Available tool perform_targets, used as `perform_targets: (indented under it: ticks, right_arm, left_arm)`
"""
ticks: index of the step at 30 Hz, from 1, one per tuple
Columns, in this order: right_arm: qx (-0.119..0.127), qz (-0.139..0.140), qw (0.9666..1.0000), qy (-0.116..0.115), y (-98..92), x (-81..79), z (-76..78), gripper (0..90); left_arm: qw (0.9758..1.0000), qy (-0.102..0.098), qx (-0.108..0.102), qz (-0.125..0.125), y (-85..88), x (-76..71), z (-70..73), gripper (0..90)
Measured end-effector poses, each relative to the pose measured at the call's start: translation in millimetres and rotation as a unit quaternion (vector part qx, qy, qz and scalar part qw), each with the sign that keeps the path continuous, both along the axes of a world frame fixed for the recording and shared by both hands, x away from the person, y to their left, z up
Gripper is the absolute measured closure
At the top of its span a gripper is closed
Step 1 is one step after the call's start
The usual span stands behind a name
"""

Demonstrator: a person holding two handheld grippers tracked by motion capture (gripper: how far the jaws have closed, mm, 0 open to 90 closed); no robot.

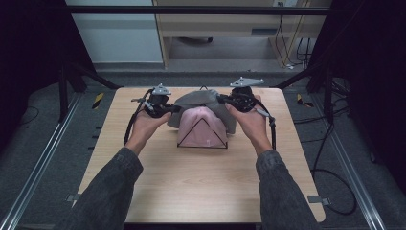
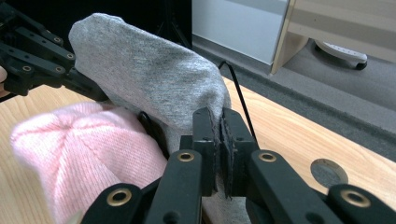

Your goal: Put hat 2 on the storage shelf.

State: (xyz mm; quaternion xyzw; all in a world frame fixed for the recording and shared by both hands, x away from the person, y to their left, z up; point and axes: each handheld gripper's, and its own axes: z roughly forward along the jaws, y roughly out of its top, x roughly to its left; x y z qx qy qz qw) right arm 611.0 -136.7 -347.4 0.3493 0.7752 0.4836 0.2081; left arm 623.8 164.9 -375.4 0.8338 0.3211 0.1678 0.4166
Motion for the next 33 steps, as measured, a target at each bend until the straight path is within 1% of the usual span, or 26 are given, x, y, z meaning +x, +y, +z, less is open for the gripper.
perform_targets:
  ticks: [2, 3, 4, 5, 7, 9, 11, 12, 15, 16, 19, 22, 23, 25, 27, 28, 30, 33]
  right_arm:
    - [-0.001, -0.001, 1.0, 0.003, -0.9, 0.1, -4.2, 85.9]
    - [-0.003, -0.001, 1.0, 0.006, -0.9, 0.2, -6.5, 85.9]
    - [-0.005, -0.002, 1.0, 0.008, -0.7, 0.0, -8.4, 85.9]
    - [-0.005, -0.002, 1.0, 0.008, -0.7, 0.0, -8.4, 85.9]
    - [-0.005, -0.001, 0.9999, 0.011, 0.0, -0.8, -12.5, 85.9]
    - [-0.007, 0.0, 0.9999, 0.012, 0.1, -0.7, -13.8, 85.9]
    - [-0.009, 0.001, 0.9998, 0.015, 0.3, -1.4, -17.2, 85.8]
    - [-0.01, 0.001, 0.9998, 0.016, 0.1, -1.6, -18.3, 85.8]
    - [-0.012, -0.001, 0.9997, 0.022, 0.5, -1.4, -21.1, 85.8]
    - [-0.012, -0.002, 0.9996, 0.025, 1.0, -1.3, -22.0, 85.7]
    - [-0.016, -0.004, 0.9995, 0.027, 1.7, -0.9, -23.8, 85.8]
    - [-0.019, -0.004, 0.9992, 0.035, 1.3, -0.4, -27.3, 85.8]
    - [-0.025, -0.006, 0.9989, 0.04, 1.2, 0.8, -29.9, 85.8]
    - [-0.027, -0.012, 0.9985, 0.047, 1.5, 0.8, -32.1, 85.8]
    - [-0.026, -0.011, 0.9986, 0.045, 1.6, 0.3, -32.2, 85.7]
    - [-0.026, -0.011, 0.9986, 0.045, 1.6, 0.3, -32.2, 85.7]
    - [-0.023, -0.007, 0.9987, 0.044, 1.9, -0.5, -31.7, 85.5]
    - [-0.018, -0.001, 0.9989, 0.044, 2.2, -1.3, -30.3, 84.6]
  left_arm:
    - [0.9999, 0.003, 0.01, 0.001, -0.9, 0.4, -2.9, 87.7]
    - [0.9999, 0.003, 0.01, 0.001, -0.9, 0.4, -2.9, 87.7]
    - [0.9999, 0.008, 0.014, 0.002, -1.8, 1.0, -6.1, 87.7]
    - [0.9999, 0.008, 0.014, 0.002, -1.8, 1.0, -6.1, 87.7]
    - [0.9998, 0.013, 0.016, 0.003, -2.0, 1.7, -9.1, 87.6]
    - [0.9997, 0.019, 0.014, 0.008, -2.2, 2.4, -12.1, 87.6]
    - [0.9996, 0.021, 0.019, 0.006, -2.8, 2.3, -15.7, 87.7]
    - [0.9995, 0.024, 0.018, 0.007, -3.0, 2.5, -17.5, 87.6]
    - [0.9991, 0.033, 0.024, 0.01, -3.7, 3.9, -20.6, 87.5]
    - [0.9991, 0.035, 0.02, 0.012, -4.4, 4.0, -21.1, 87.5]
    - [0.9991, 0.034, 0.022, 0.012, -6.0, 3.7, -21.5, 87.6]
    - [0.9988, 0.036, 0.031, 0.01, -7.3, 4.2, -23.6, 87.5]
    - [0.9986, 0.038, 0.036, 0.01, -7.7, 5.2, -25.6, 87.4]
    - [0.9986, 0.041, 0.032, 0.01, -8.2, 5.5, -26.4, 87.4]
    - [0.9987, 0.04, 0.03, 0.011, -8.1, 5.4, -26.9, 87.3]
    - [0.9988, 0.04, 0.026, 0.014, -7.8, 5.2, -27.7, 87.3]
    - [0.9987, 0.042, 0.026, 0.013, -5.9, 5.3, -29.2, 87.3]
    - [0.9987, 0.044, 0.018, 0.017, -3.0, 4.5, -31.6, 87.0]
